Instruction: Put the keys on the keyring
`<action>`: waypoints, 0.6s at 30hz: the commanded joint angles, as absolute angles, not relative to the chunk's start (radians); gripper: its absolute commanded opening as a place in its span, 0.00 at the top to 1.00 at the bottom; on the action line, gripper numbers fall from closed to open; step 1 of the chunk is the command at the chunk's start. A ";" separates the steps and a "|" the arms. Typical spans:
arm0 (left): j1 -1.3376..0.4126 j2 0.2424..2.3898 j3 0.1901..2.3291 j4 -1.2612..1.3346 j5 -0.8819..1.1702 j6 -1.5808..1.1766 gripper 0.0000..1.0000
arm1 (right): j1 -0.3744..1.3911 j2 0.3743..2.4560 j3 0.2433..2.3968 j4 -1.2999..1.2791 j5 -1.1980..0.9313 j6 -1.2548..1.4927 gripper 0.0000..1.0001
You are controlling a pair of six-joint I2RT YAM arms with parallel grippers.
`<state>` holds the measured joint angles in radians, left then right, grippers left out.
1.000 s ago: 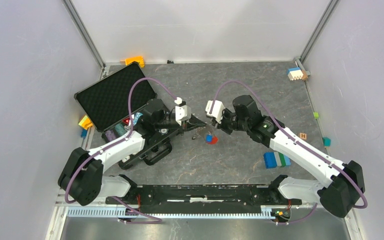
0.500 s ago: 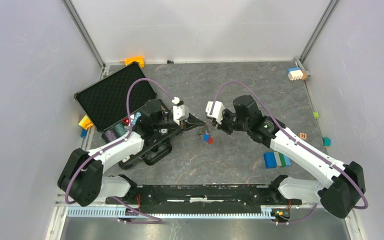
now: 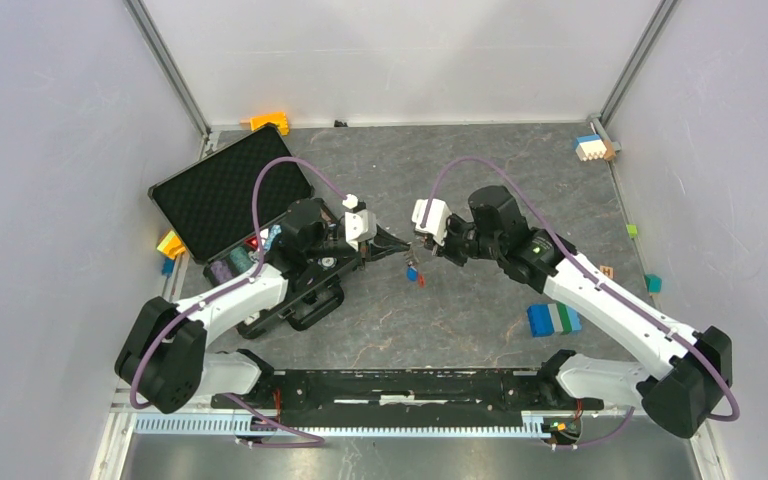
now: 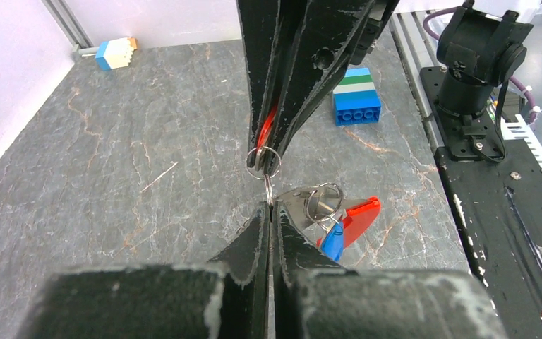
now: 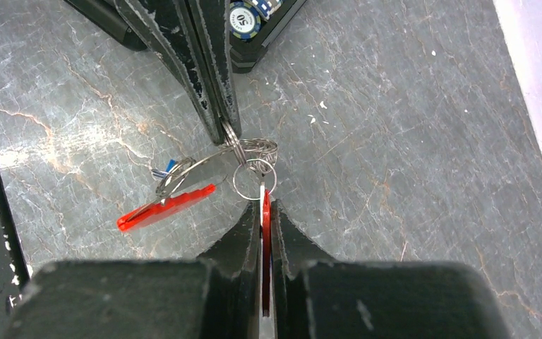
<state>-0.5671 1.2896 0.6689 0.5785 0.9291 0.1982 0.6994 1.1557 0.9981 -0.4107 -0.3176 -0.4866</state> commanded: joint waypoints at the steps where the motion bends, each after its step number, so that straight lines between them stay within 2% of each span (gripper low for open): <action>1: -0.563 1.294 0.694 0.602 0.970 0.185 0.98 | 0.695 1.184 1.069 -0.438 -0.333 -0.500 1.00; 18: -0.570 1.311 0.708 0.591 0.951 0.184 0.98 | 0.706 1.227 1.105 -0.423 -0.399 -0.458 1.00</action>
<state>-0.5671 1.3010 0.6693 0.5655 0.9440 0.1982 0.7002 1.2354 1.0508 -0.4427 -0.3672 -0.4774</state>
